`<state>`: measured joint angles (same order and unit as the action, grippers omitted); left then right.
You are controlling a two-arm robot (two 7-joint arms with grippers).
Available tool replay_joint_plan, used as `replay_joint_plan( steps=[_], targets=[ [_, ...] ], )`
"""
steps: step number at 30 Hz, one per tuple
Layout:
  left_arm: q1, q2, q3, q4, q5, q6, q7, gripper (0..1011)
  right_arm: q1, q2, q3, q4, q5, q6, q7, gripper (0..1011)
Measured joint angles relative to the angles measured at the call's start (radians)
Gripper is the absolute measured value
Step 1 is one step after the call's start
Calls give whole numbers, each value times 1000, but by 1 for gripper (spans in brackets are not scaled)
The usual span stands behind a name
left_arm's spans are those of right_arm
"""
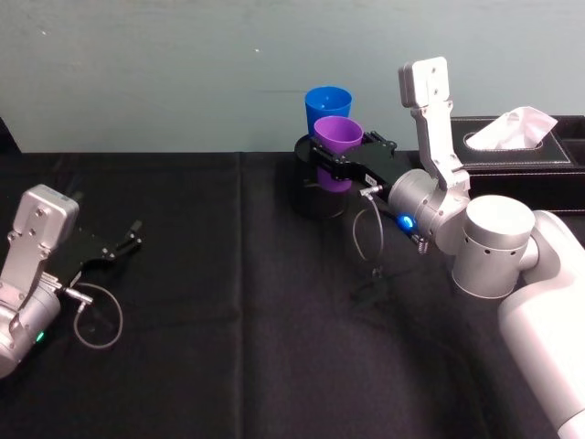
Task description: Pick up one cup with a gripper and tap it against the other cup.
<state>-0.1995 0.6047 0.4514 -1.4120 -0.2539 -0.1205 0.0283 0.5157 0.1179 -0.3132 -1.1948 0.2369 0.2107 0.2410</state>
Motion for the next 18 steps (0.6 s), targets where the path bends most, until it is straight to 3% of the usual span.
replay_joint_plan(
  steps=[18],
  targets=[
    [0, 0, 0, 0, 0, 0, 0, 1000, 0, 0, 0, 0, 0, 0, 0, 724]
  ],
)
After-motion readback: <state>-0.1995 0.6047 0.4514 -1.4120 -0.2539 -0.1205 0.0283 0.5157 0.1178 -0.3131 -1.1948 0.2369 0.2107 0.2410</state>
